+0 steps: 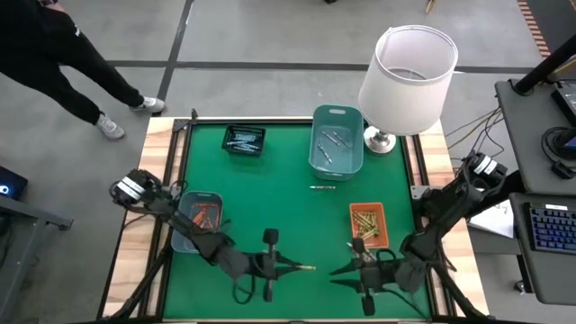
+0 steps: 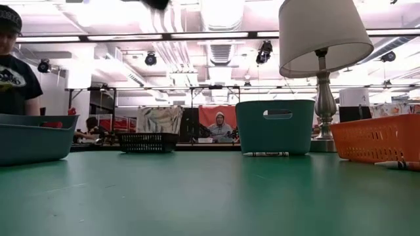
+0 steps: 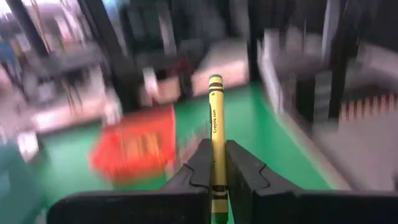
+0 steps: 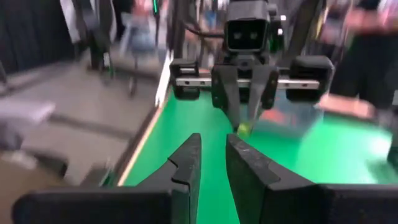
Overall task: Sort crayons
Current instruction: Put the green crayon into the orange bin
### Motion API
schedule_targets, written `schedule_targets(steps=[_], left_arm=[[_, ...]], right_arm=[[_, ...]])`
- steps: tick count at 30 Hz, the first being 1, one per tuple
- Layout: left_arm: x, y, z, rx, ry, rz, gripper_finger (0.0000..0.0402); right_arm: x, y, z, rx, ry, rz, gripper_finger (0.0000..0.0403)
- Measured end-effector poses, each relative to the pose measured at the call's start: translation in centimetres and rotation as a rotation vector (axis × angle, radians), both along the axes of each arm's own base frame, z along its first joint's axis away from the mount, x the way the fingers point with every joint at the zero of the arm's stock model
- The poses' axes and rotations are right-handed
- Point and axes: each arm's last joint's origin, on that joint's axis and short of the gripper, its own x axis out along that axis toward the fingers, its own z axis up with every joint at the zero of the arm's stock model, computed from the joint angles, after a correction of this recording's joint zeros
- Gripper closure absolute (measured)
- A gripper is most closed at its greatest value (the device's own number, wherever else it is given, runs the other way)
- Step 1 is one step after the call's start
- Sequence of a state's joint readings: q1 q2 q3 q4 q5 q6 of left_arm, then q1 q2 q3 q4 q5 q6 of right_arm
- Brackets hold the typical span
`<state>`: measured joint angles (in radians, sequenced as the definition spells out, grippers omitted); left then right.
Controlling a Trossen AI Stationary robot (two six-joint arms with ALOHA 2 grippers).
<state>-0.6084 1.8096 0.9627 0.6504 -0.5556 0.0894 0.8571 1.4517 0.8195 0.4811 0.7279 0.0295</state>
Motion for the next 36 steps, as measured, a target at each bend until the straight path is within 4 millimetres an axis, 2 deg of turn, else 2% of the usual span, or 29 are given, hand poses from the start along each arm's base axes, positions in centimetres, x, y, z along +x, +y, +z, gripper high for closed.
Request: schedule_targets(steps=[2,4,12,15,19,27,36], left_arm=[[-0.7,0.1,1.5,-0.022,-0.139,-0.022,0.0400],[-1.5,0.1,2.0,-0.033,-0.230,-0.048,0.0401],[-2.2,0.4,2.3,-0.076,-0.350,-0.086,0.0401],[-2.6,0.1,3.3,-0.092,-0.419,-0.174,0.0401],[-3.2,0.1,4.4,-0.080,-0.459,-0.182,0.0401],[-3.1,0.1,4.3,-0.053,-0.455,-0.160,0.0402],[-2.8,0.4,3.8,-0.008,-0.433,-0.077,0.0402]], right_arm=[[0.0,-0.3,-0.3,-0.030,-0.119,0.012,0.0339],[0.4,-0.6,-0.5,-0.027,-0.234,0.009,0.0339],[3.0,-1.3,-2.2,-0.097,-0.465,-0.044,0.0339],[3.8,-1.3,-2.3,-0.088,-0.477,-0.063,0.0335],[4.3,-1.4,-1.7,-0.020,-0.487,-0.075,0.0309],[5.6,-0.9,0.2,-0.012,-0.524,-0.075,0.0254],[8.0,-0.6,2.1,-0.057,-0.486,-0.099,0.0236]])
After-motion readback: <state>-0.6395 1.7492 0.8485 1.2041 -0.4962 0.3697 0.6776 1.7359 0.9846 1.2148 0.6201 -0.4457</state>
